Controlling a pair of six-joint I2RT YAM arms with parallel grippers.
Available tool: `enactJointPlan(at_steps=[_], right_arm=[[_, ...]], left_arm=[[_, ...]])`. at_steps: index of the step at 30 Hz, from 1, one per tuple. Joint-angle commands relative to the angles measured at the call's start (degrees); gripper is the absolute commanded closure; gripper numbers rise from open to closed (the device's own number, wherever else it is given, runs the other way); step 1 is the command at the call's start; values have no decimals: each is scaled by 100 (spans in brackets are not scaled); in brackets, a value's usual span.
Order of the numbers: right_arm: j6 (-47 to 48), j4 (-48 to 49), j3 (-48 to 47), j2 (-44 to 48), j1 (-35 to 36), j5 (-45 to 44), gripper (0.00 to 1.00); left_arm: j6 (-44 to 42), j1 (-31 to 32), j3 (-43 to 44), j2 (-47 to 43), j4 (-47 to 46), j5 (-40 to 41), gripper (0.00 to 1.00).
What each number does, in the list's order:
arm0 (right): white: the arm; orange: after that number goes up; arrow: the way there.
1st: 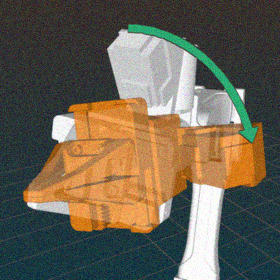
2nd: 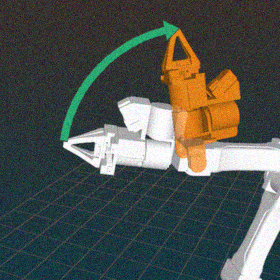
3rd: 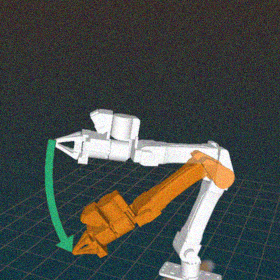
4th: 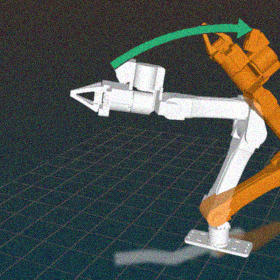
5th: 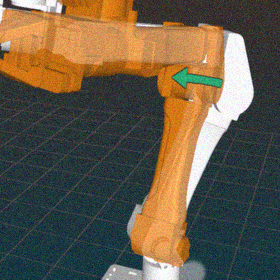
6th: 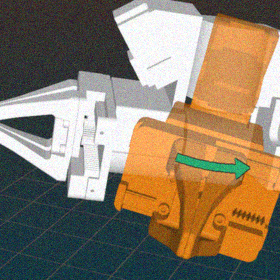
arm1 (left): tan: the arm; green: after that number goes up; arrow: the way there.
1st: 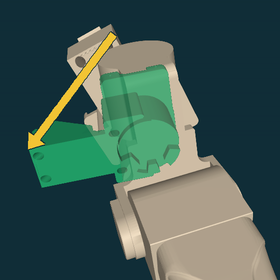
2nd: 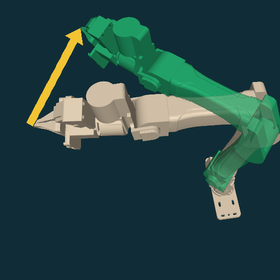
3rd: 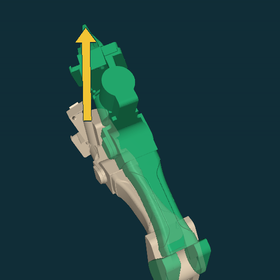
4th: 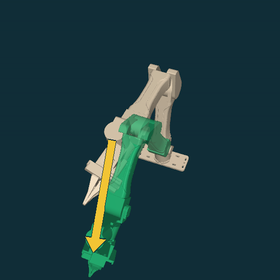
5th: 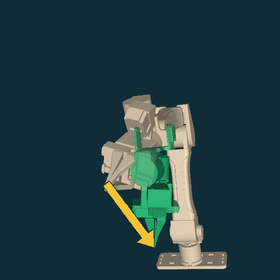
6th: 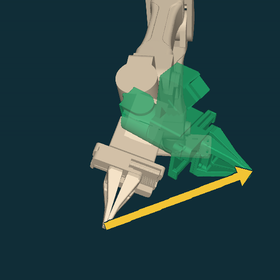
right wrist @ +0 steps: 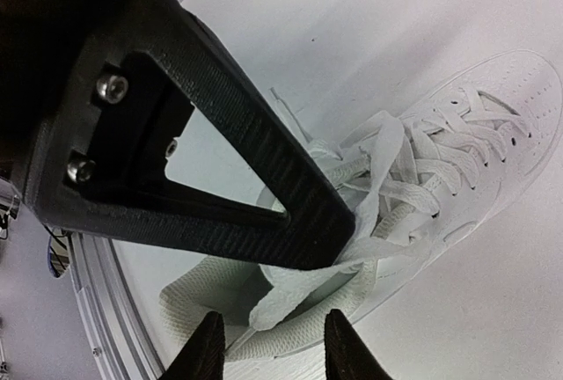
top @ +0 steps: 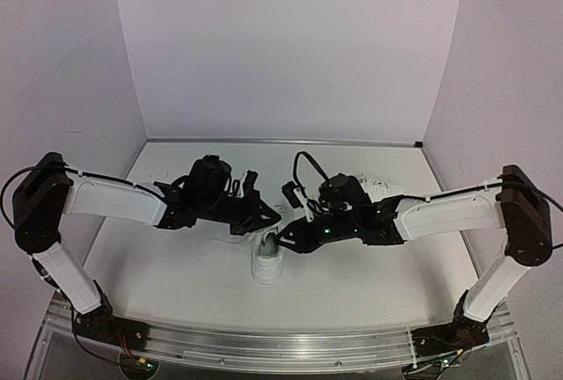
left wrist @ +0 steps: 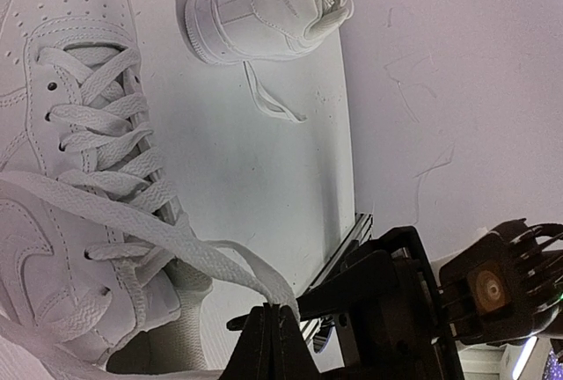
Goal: Tie the shoes
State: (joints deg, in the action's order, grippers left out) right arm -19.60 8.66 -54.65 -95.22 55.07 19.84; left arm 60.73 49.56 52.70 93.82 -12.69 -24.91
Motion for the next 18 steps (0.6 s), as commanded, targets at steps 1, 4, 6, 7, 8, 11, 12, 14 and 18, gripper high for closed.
enactJointPlan(at_steps=[1, 4, 6, 7, 8, 11, 12, 14, 18], right_arm=[[-53, 250, -293, -99, 24, 65, 73], [-52, 249, -362, -141, 25, 63, 80], [-59, 250, -399, -164, 22, 72, 84], [-61, 250, -412, -173, 22, 75, 88], [-67, 250, -412, -166, 22, 71, 92], [-83, 242, -366, -77, 22, 35, 100], [-99, 238, -322, -26, 23, 14, 100], [-123, 205, -236, 110, 24, -63, 100], [-172, 90, -41, 411, 23, -237, 100]], left_arm=[[16, 17, -40, -186, -234, 3, 100], [2, 16, -30, -184, -243, 2, 100], [0, 19, -16, -181, -243, -2, 100], [-5, 19, -5, -177, -241, 2, 100], [-10, 19, 4, -174, -236, 0, 100], [-53, 19, 4, -195, -208, -9, 100], [-104, 13, 0, -218, -144, 45, 99], [-186, -22, -19, -333, 39, 192, 86], [-577, -170, 31, -780, 831, 660, 52]])
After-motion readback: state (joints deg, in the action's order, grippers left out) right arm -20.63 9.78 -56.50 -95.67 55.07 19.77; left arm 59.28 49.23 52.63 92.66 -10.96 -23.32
